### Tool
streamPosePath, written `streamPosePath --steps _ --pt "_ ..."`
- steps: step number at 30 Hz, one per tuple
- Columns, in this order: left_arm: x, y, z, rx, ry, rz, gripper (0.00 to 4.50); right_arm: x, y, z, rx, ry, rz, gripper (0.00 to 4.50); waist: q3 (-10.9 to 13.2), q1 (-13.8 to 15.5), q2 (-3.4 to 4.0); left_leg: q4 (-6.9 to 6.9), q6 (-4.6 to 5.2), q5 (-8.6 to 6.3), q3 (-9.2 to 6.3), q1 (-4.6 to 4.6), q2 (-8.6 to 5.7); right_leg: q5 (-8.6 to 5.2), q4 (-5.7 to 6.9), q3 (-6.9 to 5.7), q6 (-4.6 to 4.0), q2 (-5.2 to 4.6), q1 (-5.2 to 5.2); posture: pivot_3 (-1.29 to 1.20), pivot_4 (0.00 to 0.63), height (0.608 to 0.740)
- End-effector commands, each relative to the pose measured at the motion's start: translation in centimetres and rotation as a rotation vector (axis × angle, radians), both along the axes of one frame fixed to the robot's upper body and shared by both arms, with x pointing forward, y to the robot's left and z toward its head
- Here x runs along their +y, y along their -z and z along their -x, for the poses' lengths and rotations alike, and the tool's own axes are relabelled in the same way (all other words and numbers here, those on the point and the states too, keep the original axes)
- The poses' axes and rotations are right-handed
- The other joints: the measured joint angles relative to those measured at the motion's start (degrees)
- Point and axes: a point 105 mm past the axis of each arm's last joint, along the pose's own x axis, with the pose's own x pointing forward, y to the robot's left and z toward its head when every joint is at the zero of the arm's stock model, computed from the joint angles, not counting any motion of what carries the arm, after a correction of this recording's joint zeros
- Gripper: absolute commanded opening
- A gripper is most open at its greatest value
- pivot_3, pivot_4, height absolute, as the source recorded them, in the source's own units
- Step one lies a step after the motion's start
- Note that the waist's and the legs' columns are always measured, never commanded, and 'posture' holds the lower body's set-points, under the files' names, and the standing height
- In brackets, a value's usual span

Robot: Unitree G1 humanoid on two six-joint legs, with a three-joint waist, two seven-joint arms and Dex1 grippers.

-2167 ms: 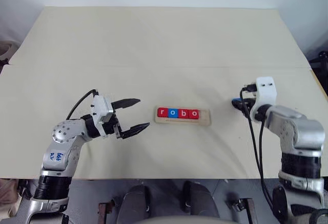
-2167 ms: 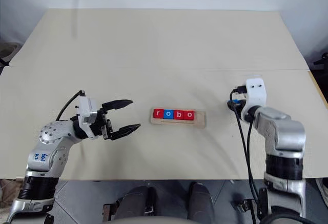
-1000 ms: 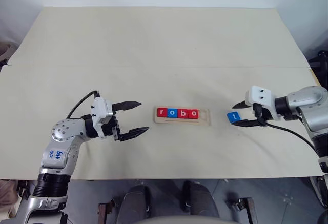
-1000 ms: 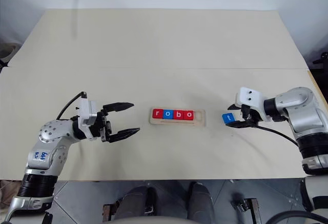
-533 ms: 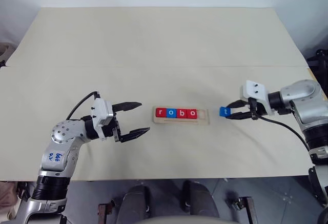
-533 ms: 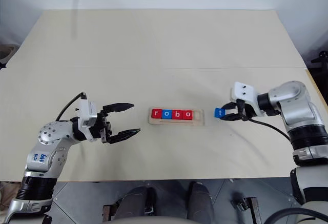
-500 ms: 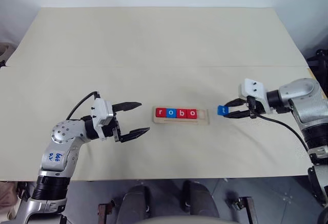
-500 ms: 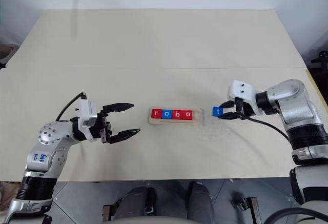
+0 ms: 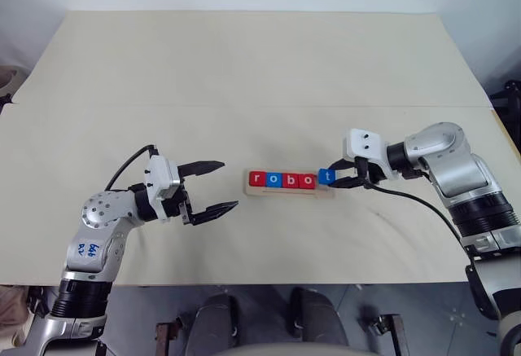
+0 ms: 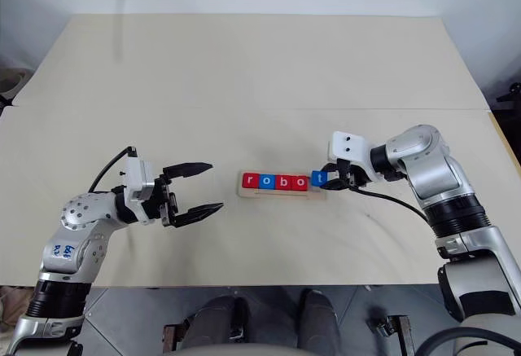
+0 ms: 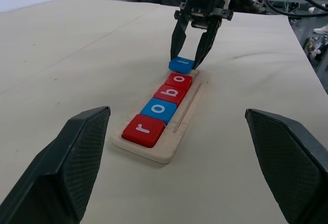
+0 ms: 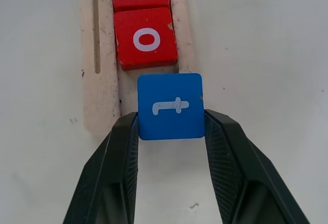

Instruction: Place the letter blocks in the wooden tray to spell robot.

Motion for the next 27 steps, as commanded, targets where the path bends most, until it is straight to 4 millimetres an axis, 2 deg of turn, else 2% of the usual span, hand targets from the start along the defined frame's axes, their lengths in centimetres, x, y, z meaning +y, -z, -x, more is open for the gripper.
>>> streamPosePath --steps 1,7,20,27 --pt "0.2 -0.8 0.2 -0.049 -0.008 0.008 4.5 0.7 -1.3 -0.1 -0.035 -0.034 -0.018 1.45 0.0 -0.01 0.0 0.0 0.0 0.0 0.0 0.0 0.0 0.0 0.0 0.0 0.0 0.0 0.0 0.0 0.15 0.74" --pt "0.2 -0.9 0.2 -0.053 -0.013 0.01 4.5 1.5 -1.3 0.7 -0.008 -0.078 -0.029 1.45 0.0 0.05 0.0 0.0 0.0 0.0 0.0 0.0 0.0 0.0 0.0 0.0 0.0 0.0 0.0 0.0 0.15 0.74" --pt "0.2 -0.9 0.2 -0.054 -0.018 0.011 4.5 0.2 -1.0 0.6 0.0 -0.047 0.034 1.45 0.0 0.01 0.0 0.0 0.0 0.0 0.0 0.0 0.0 0.0 0.0 0.01 0.0 0.0 0.0 0.0 0.15 0.74" --pt "0.1 -1.0 0.1 -0.059 -0.018 0.014 4.5 0.9 -0.6 0.9 0.016 -0.065 0.032 1.45 0.0 0.01 0.0 0.0 0.0 0.0 0.0 0.0 0.0 0.0 0.0 0.01 0.0 0.0 0.0 0.0 0.15 0.74"
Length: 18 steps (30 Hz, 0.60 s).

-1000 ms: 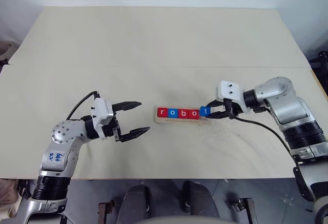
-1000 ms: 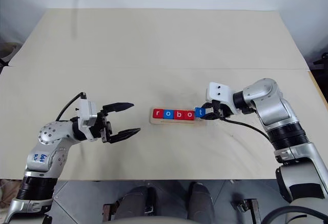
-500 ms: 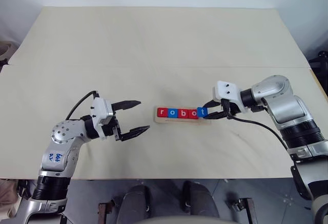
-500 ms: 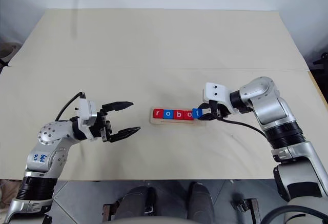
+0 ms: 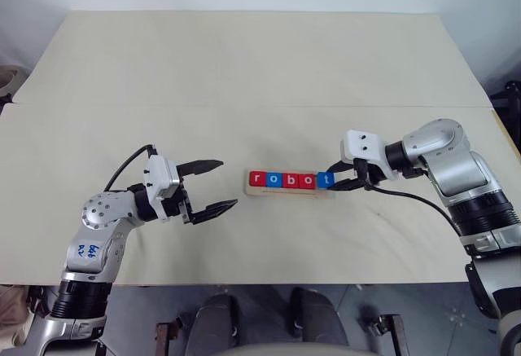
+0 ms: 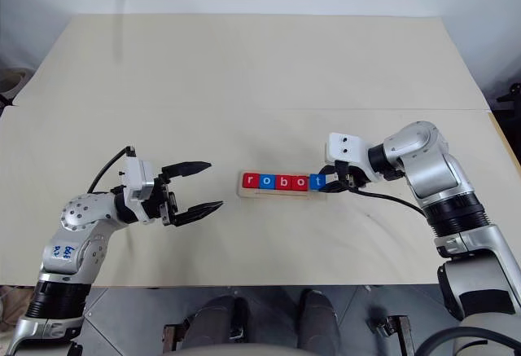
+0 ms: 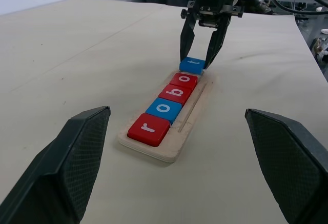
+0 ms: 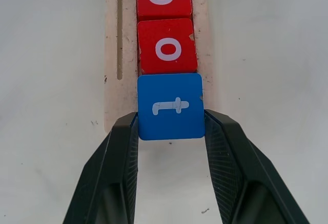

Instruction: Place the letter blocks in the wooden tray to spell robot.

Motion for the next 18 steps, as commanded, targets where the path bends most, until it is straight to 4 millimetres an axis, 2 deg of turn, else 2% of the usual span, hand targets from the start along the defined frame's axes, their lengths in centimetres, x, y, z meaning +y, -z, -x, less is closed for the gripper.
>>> streamPosePath --steps 1,9,13,16,18 --pt "0.0 -1.0 0.2 -0.054 0.002 0.009 4.5 0.5 -0.5 0.3 -0.011 -0.026 0.001 1.45 0.0 0.01 0.0 0.0 0.0 0.0 0.0 0.0 0.0 0.0 0.0 0.0 0.0 0.0 0.0 0.0 0.15 0.74" --pt "0.0 -1.1 0.3 -0.053 -0.002 0.007 4.5 0.5 -1.4 -0.2 -0.044 0.016 -0.035 4.12 0.0 0.01 0.0 0.0 0.0 0.0 0.0 0.0 0.0 0.0 0.0 0.0 0.0 0.0 0.0 0.0 0.15 0.74" --pt "0.1 -1.0 0.3 -0.052 -0.005 0.008 4.5 -1.1 -2.1 0.1 -0.04 0.04 -0.046 4.12 0.0 0.08 0.0 0.0 0.0 0.0 0.0 0.0 0.0 0.0 0.0 0.0 0.0 0.0 0.0 0.0 0.15 0.74" --pt "0.1 -1.0 0.4 -0.049 -0.004 0.007 4.5 -2.3 -1.8 0.4 -0.028 0.059 -0.023 3.5 0.0 0.17 0.0 0.0 0.0 0.0 0.0 -0.01 -0.01 0.0 -0.02 0.0 0.0 0.0 0.0 0.0 0.15 0.74" --pt "0.0 -1.0 0.3 -0.049 -0.003 0.008 4.5 -2.6 -1.6 0.4 -0.027 0.066 -0.011 2.86 0.0 0.05 0.0 0.0 0.0 0.0 0.0 0.0 -0.01 0.0 -0.02 0.0 0.0 0.0 0.0 0.0 0.15 0.74"
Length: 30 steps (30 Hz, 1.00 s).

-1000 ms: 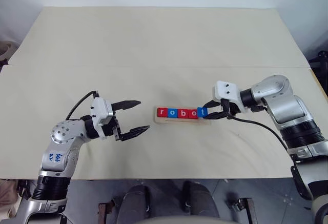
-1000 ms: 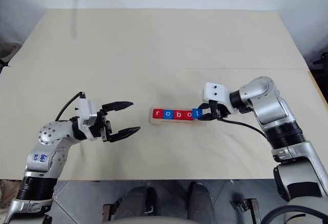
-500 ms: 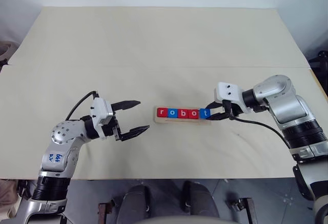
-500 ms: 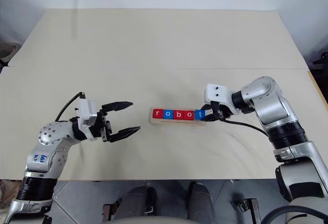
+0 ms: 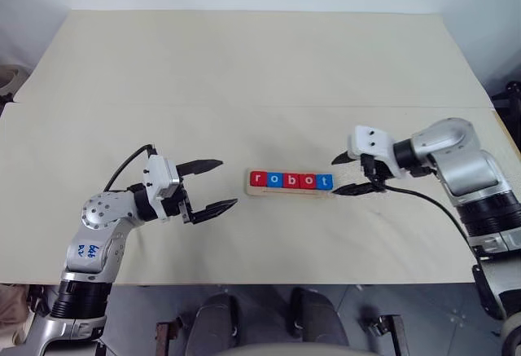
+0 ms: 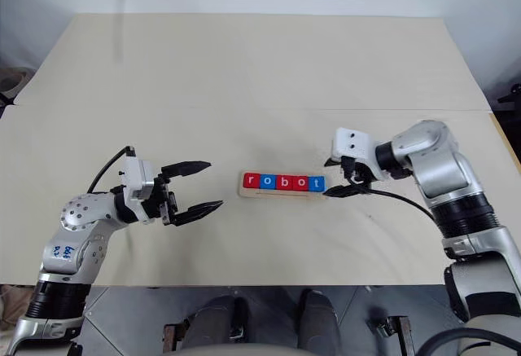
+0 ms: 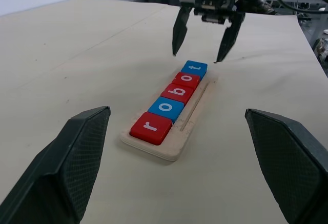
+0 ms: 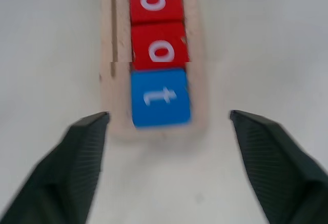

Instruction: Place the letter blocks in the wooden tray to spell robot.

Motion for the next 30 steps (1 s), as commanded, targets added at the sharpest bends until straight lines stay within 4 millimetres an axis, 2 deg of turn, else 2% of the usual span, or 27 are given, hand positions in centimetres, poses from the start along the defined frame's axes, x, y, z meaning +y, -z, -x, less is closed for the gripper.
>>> streamPosePath --steps 1,8,24,30 --pt "0.0 -1.0 0.4 -0.049 0.004 0.006 4.5 -0.8 -0.5 0.2 -0.018 0.002 0.002 2.57 0.0 -0.06 0.0 0.0 0.0 0.0 0.0 0.01 0.0 0.0 0.02 0.0 0.0 0.0 0.0 0.0 0.15 0.74" --pt "-0.1 -1.0 0.3 -0.048 0.005 0.007 4.5 -0.2 0.3 0.1 -0.01 -0.003 -0.004 0.13 0.0 -0.21 0.0 0.0 0.0 0.0 0.01 0.02 0.01 0.0 0.03 0.01 0.0 0.0 0.0 0.0 0.15 0.74" --pt "0.1 -0.9 0.2 -0.052 -0.011 0.009 4.5 1.7 0.4 0.3 0.011 -0.032 -0.047 0.05 0.0 -0.09 0.0 0.0 0.0 0.0 0.01 0.01 0.0 0.0 0.03 0.01 0.0 0.0 0.0 0.0 0.15 0.74" --pt "0.0 -0.8 0.0 -0.048 -0.008 0.014 4.5 1.7 0.4 0.6 0.006 -0.017 -0.086 0.05 0.0 -0.03 0.0 0.0 0.0 0.0 0.0 0.01 0.0 0.0 0.03 0.01 0.0 0.0 0.0 0.0 0.15 0.74"
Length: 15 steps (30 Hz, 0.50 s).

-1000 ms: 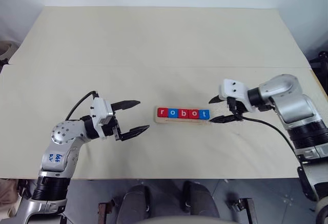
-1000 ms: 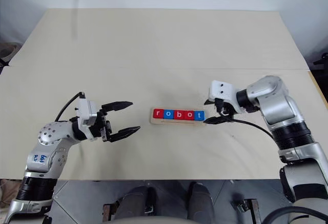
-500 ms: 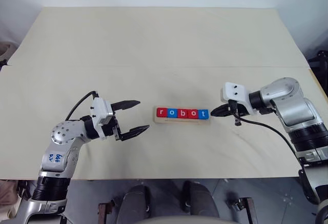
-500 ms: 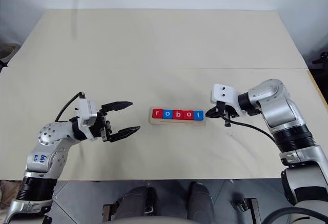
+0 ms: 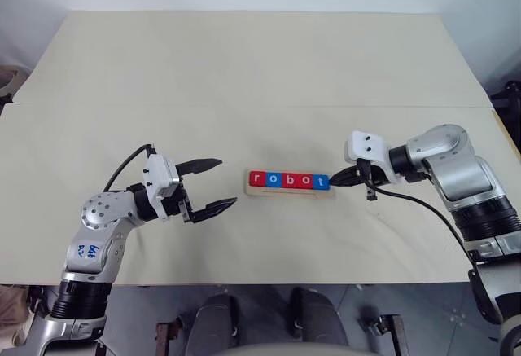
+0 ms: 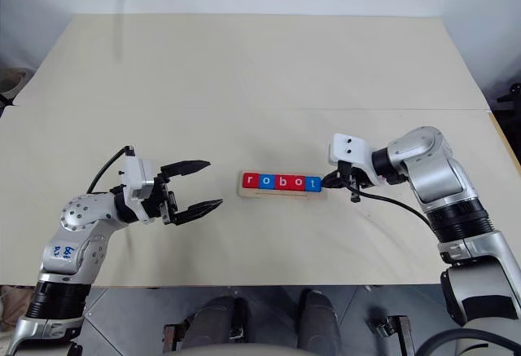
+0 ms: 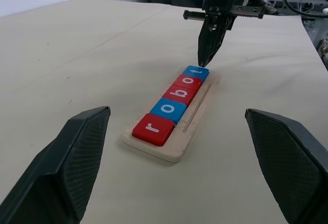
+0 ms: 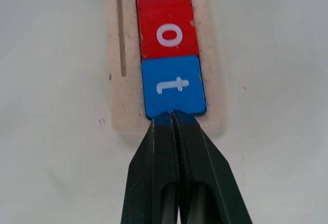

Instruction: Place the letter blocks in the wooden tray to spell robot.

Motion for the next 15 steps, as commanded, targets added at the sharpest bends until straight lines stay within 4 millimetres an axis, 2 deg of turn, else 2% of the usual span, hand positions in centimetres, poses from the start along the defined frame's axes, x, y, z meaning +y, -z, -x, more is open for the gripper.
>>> streamPosePath --steps 1,5,7,9,12,15 --pt "0.0 -0.8 0.1 -0.044 0.003 0.008 4.5 0.0 -0.9 0.2 -0.031 0.012 -0.075 0.05 0.0 0.04 0.0 0.0 0.0 0.0 0.0 0.0 0.0 0.0 0.0 0.0 0.0 0.0 0.0 0.0 0.15 0.74" --pt "0.4 -0.6 0.0 -0.033 0.009 -0.011 4.5 -1.4 -1.6 0.5 -0.097 0.052 -0.163 0.05 0.0 0.11 0.0 0.0 0.0 0.0 0.0 0.0 0.0 0.0 0.01 -0.01 0.0 0.0 0.0 0.0 0.15 0.74" --pt "0.9 -0.3 0.1 -0.028 0.016 -0.042 4.5 -2.3 -2.1 1.1 -0.119 0.065 -0.232 0.42 0.0 0.18 -0.01 0.0 0.0 0.0 0.0 -0.01 0.0 0.0 -0.01 -0.01 0.0 0.0 0.0 0.0 0.15 0.74" --pt "1.4 -0.2 -0.1 -0.022 0.019 -0.057 4.5 -3.0 -2.6 2.0 -0.155 0.051 -0.297 0.97 0.0 0.15 0.0 0.0 0.0 0.0 0.0 -0.01 0.0 0.0 -0.02 -0.02 0.0 0.0 0.01 0.0 0.15 0.74" --pt "2.2 -0.1 -0.4 -0.006 0.018 -0.074 4.5 -3.5 -4.0 4.1 -0.235 -0.029 -0.487 1.99 0.0 0.17 0.0 -0.01 0.0 0.0 0.0 0.01 0.0 0.0 -0.02 -0.02 0.0 0.0 0.02 0.0 0.15 0.74" --pt "2.9 0.1 -0.7 0.005 0.015 -0.108 4.5 -4.2 -3.5 5.3 -0.197 -0.026 -0.517 3.0 0.0 0.12 0.0 -0.01 0.0 0.0 0.0 0.04 -0.01 0.0 -0.01 -0.01 0.0 0.0 0.05 0.0 0.15 0.74"
